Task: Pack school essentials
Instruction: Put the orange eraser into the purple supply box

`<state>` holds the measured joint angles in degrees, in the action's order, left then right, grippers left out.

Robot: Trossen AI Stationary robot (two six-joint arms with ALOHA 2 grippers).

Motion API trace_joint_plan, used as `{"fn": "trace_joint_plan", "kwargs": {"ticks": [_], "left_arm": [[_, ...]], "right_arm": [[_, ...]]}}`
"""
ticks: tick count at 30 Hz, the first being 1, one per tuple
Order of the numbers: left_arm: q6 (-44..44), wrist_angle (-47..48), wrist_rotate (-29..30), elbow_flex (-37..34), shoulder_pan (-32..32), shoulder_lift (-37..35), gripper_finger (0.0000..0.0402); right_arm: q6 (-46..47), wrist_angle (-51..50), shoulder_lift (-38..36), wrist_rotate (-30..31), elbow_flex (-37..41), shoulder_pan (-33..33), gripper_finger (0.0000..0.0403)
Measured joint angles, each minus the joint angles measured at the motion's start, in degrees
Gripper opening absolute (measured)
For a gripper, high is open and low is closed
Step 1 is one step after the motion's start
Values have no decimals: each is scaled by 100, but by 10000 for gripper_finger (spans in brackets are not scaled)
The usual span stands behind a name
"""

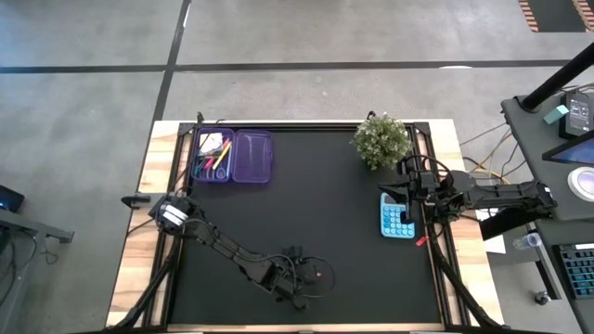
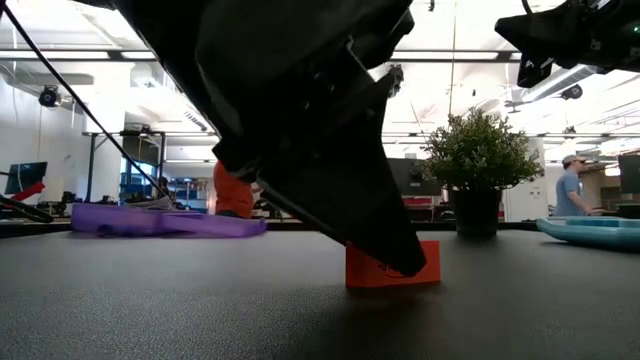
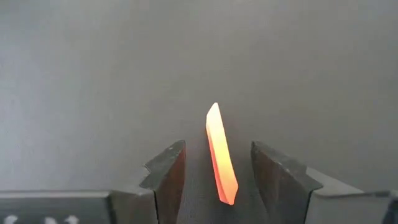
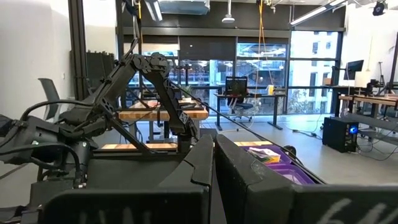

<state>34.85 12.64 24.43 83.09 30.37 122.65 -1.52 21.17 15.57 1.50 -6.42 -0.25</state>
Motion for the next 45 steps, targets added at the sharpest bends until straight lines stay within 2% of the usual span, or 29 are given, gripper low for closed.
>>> {"fn": "trace_joint_plan", "kwargs": {"ticks": [6, 9, 19, 21, 24, 28, 32, 37, 41, 45], "left_arm": [[-64, -10, 7, -2, 0, 0, 164], [-67, -15, 7, -2, 0, 0, 149], [-81, -11, -44, -2, 0, 0, 15], [-96, 3, -44, -2, -4, -24, 9], [-125, 538, -37, 9, -50, -206, 8], [-73, 2119, 437, 2, -303, -811, 5], [-70, 3527, 1181, -81, -753, -1508, 4], [-74, 4360, 1574, -642, -1652, -2527, 4], [46, 4398, 1620, -1610, -2703, -3353, 3], [549, 4435, 1500, -2767, -4052, -4004, 3]], "right_arm": [[0, 0, 0, 0, 0, 0, 9], [0, 0, 0, 0, 0, 0, 9], [0, 0, 0, 0, 0, 0, 9], [1, 0, 0, 0, 0, -1, 9], [2, -5, 0, 0, 0, 0, 9], [3, -33, 0, 0, 0, 0, 9], [33, -36, 6, 2, 0, 0, 9], [44, -48, 33, 0, 0, 0, 9], [51, -65, 35, 0, 0, 0, 9], [98, -128, 35, 0, 0, 0, 9]]}}
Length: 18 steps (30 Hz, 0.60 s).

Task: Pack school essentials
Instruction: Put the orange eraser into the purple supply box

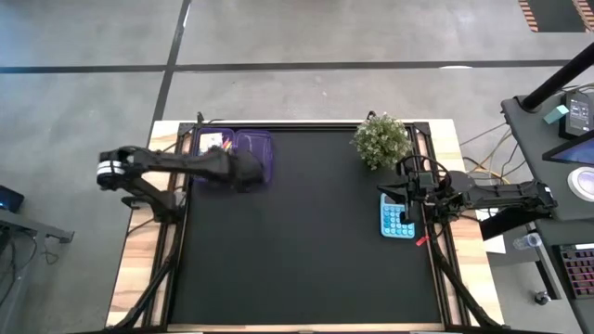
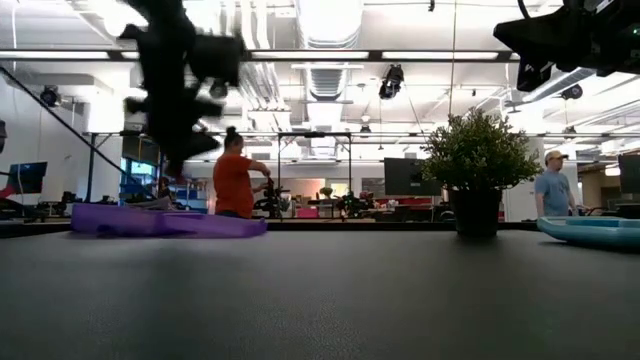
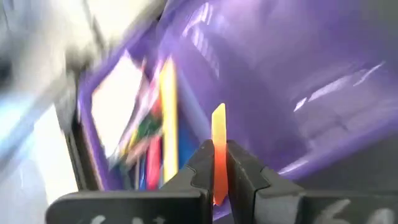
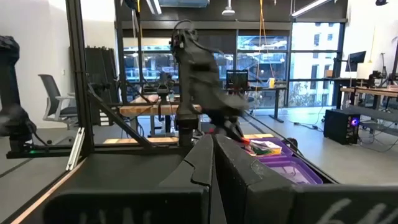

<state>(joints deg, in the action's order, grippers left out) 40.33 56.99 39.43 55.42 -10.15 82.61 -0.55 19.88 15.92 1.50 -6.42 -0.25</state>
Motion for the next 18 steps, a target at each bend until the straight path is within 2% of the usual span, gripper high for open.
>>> {"fn": "trace_joint_plan", "kwargs": {"ticks": [2, 4, 12, 18], "left_arm": [[125, -98, -490, -460, -588, -229, 3], [109, -289, -828, -811, -916, -441, 3], [109, -436, -500, -1328, -1017, -809, 5], [122, -408, -295, -1362, -1015, -768, 43]], "right_arm": [[42, 4, 0, 0, 0, 0, 9], [35, 2, 0, 0, 0, 0, 9], [-61, 6, 0, 1, 0, 0, 9], [-51, 6, 0, 2, 0, 0, 9]]}}
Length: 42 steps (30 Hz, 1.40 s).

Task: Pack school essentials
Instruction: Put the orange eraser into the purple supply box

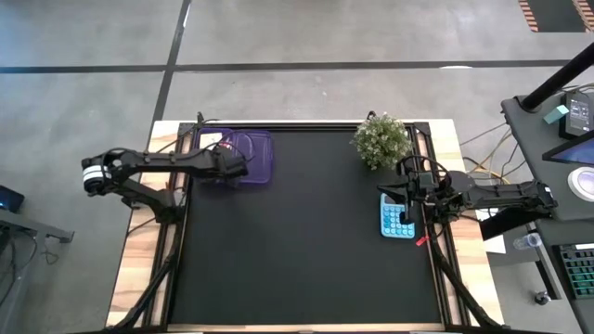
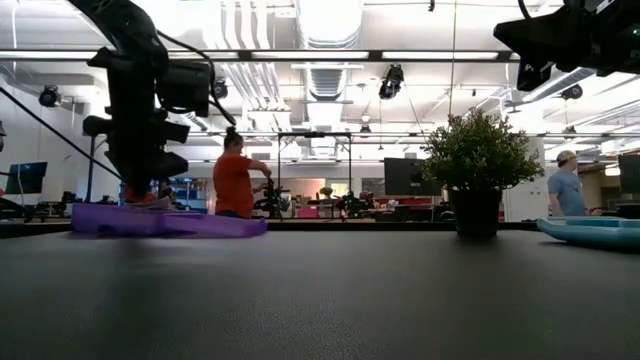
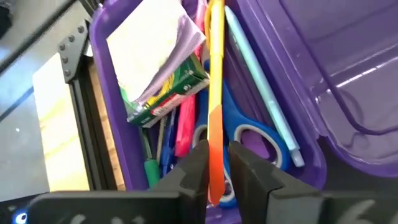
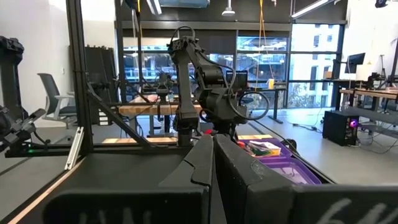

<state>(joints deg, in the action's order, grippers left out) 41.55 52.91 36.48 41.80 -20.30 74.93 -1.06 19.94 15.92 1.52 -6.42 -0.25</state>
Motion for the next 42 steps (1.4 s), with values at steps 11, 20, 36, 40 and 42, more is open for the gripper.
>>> {"fn": "trace_joint_plan", "kwargs": {"ticks": [11, 20, 36, 40, 42], "left_arm": [[-165, 1, 159, 16, 1, 24, 89], [-189, -12, 158, 105, 1, 24, 135], [-445, 42, -362, 387, -10, 7, 227], [-458, 58, -425, 481, -28, 48, 236], [-908, 47, -473, 558, -32, 100, 239]], "right_arm": [[0, 0, 0, 0, 0, 0, 9], [0, 1, 0, 3, 0, 0, 9], [2, 0, 0, 5, 0, 0, 9], [31, 0, 2, 7, 0, 0, 9], [24, 0, 2, 7, 0, 0, 9]]}}
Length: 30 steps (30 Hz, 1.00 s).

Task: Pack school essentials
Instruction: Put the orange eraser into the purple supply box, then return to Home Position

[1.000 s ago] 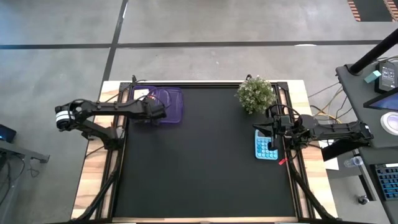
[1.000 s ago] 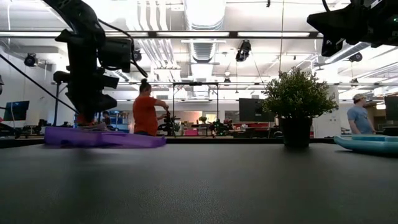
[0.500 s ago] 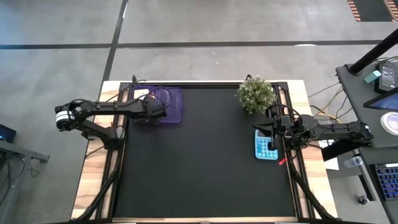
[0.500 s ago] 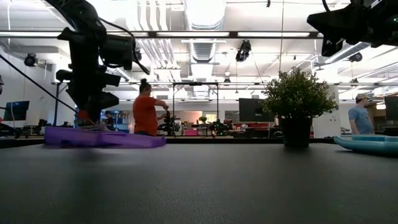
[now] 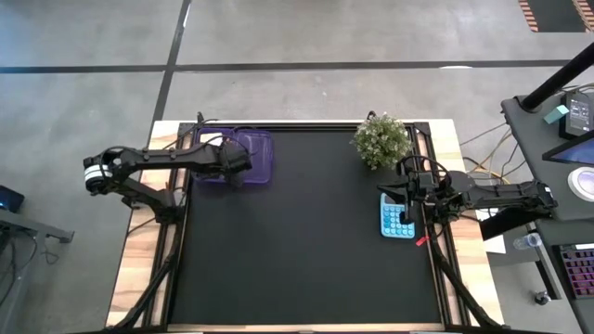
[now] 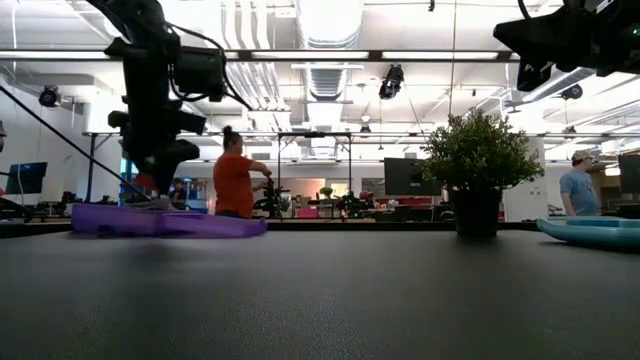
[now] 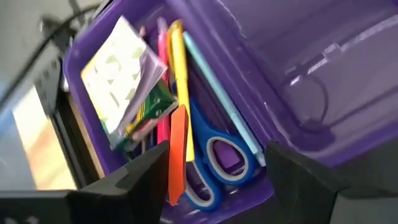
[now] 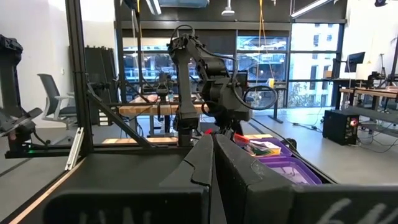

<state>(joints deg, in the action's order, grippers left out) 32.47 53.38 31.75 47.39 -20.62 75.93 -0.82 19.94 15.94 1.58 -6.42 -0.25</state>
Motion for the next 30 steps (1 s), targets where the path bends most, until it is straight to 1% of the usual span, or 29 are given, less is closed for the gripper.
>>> {"fn": "trace_joint_plan", "kwargs": {"ticks": [2, 3, 6, 7, 9, 12, 15, 17, 20, 24, 26, 27, 29, 30], "left_arm": [[-490, 20, 31, 44, 50, 82, 240], [-587, 40, 145, 47, 64, 142, 240], [-783, 253, 833, 47, 59, 376, 240], [-891, 335, 927, 39, 53, 465, 240], [-686, 544, 848, 26, 62, 712, 240], [-36, 801, 231, 45, 64, 1129, 240], [150, 846, 132, 136, 47, 1404, 240], [155, 899, 307, 191, 91, 1483, 240], [177, 897, 911, 262, 139, 1412, 240], [-14, 897, 1000, 465, 258, 1209, 240], [-161, 892, 839, 475, 362, 1054, 240], [-375, 868, 581, 477, 377, 936, 240], [-442, 858, 122, 540, 374, 702, 240], [-383, 828, 71, 569, 382, 572, 240]], "right_arm": [[-70, 10, -2, 54, 0, 0, 9], [-110, 35, -2, 136, 0, 0, 9], [-97, 141, -2, 309, 0, 2, 9], [-44, 142, -2, 310, 0, 2, 9], [22, 138, -2, 309, 0, 2, 9], [253, 138, 7, 305, 0, 0, 9], [392, 138, 67, 302, 0, 1, 9], [437, 153, 75, 302, 0, 2, 9], [559, 184, 72, 303, 0, 1, 9], [628, 183, 72, 317, 0, 2, 9], [632, 181, 72, 445, 0, 0, 9], [636, 181, 72, 539, 0, 0, 9], [634, 181, 72, 719, 0, 1, 9], [633, 179, 72, 767, 0, 2, 9]]}}
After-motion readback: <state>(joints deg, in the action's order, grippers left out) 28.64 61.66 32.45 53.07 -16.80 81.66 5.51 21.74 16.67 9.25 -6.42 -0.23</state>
